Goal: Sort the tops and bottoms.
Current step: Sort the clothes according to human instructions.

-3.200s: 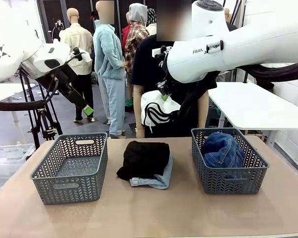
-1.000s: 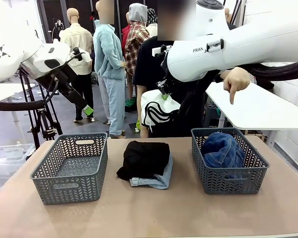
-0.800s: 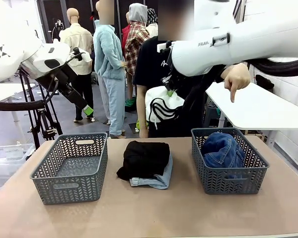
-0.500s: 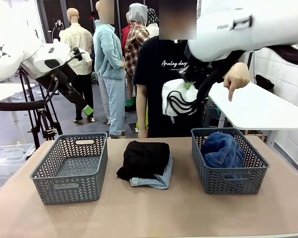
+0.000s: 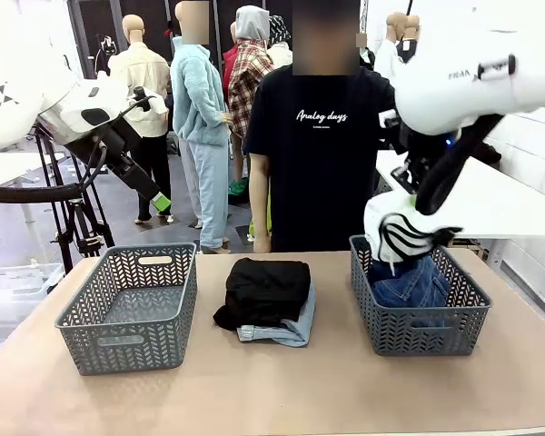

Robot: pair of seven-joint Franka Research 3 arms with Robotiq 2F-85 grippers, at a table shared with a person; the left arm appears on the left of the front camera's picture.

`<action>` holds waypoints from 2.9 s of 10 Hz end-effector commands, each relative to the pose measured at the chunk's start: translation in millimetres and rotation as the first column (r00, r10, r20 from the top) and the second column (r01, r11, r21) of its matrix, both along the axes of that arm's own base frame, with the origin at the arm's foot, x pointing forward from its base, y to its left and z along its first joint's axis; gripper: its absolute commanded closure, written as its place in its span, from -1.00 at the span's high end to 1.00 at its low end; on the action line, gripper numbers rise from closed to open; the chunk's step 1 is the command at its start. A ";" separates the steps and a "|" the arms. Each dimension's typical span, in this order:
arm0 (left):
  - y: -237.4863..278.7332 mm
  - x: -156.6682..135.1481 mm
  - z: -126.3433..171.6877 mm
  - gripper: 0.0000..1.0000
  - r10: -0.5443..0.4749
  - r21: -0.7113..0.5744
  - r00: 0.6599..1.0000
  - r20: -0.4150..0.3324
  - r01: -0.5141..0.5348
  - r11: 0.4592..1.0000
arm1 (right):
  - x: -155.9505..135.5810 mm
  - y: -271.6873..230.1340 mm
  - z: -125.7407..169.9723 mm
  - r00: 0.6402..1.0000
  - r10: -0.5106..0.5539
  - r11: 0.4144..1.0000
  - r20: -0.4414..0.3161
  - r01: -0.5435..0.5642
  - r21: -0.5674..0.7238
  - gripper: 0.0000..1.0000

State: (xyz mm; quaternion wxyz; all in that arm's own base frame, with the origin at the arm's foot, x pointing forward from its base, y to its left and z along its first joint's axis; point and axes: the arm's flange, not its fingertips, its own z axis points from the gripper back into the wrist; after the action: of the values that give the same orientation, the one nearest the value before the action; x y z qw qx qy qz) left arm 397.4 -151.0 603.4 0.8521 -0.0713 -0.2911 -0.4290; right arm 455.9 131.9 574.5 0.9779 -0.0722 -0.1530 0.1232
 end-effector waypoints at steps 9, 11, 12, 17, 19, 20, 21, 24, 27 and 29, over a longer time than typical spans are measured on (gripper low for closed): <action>0.1 0.5 -0.1 1.00 0.003 0.001 1.000 0.007 -0.003 1.000 | 1.7 -16.4 -65.6 0.983 -0.183 0.981 0.011 0.183 -0.056 -1.00; 0.1 0.5 -0.1 1.00 0.003 0.001 1.000 0.007 -0.003 1.000 | 19.7 -4.9 -95.0 0.985 -0.163 0.986 -0.047 0.162 -0.033 -1.00; 0.1 0.5 -0.1 1.00 0.003 0.001 1.000 0.007 -0.003 1.000 | 28.2 1.0 -115.5 0.985 -0.143 0.989 -0.097 0.146 0.021 -1.00; 0.1 0.5 -0.1 1.00 0.003 0.001 1.000 0.007 -0.003 1.000 | 47.6 3.3 -184.5 0.958 -0.200 0.968 -0.204 0.225 0.108 -1.00; 0.1 0.5 -0.1 1.00 0.003 0.001 1.000 0.007 -0.003 1.000 | 53.2 -4.1 -200.4 0.946 -0.226 0.964 -0.232 0.251 0.084 -1.00; 0.1 0.5 -0.1 1.00 0.003 0.001 1.000 0.007 -0.003 1.000 | 52.7 -8.9 -203.3 0.941 -0.235 0.961 -0.245 0.263 0.088 -1.00; 0.1 0.5 -0.1 1.00 0.003 0.001 1.000 0.007 -0.003 1.000 | 51.3 -12.3 -200.6 0.943 -0.236 0.959 -0.236 0.266 0.102 -1.00; 0.1 0.5 -0.1 1.00 0.003 0.001 1.000 0.007 -0.003 1.000 | 44.9 -21.3 -177.7 0.949 -0.237 0.958 -0.206 0.263 0.110 -0.32; 0.1 0.5 -0.1 1.00 0.003 0.001 1.000 0.007 -0.003 1.000 | 35.3 -24.5 -141.8 0.963 -0.229 0.963 -0.141 0.245 0.114 0.82; 0.1 0.5 -0.1 1.00 0.003 0.001 1.000 0.007 -0.003 1.000 | 32.3 -26.6 -123.6 0.966 -0.221 0.966 -0.132 0.235 0.104 1.00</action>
State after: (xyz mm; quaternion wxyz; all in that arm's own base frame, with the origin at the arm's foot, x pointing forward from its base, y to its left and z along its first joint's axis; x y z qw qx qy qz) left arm 397.5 -151.2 603.2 0.8521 -0.0713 -0.2909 -0.4292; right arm 490.4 109.1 448.5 0.9949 -0.0233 -0.0982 -0.0036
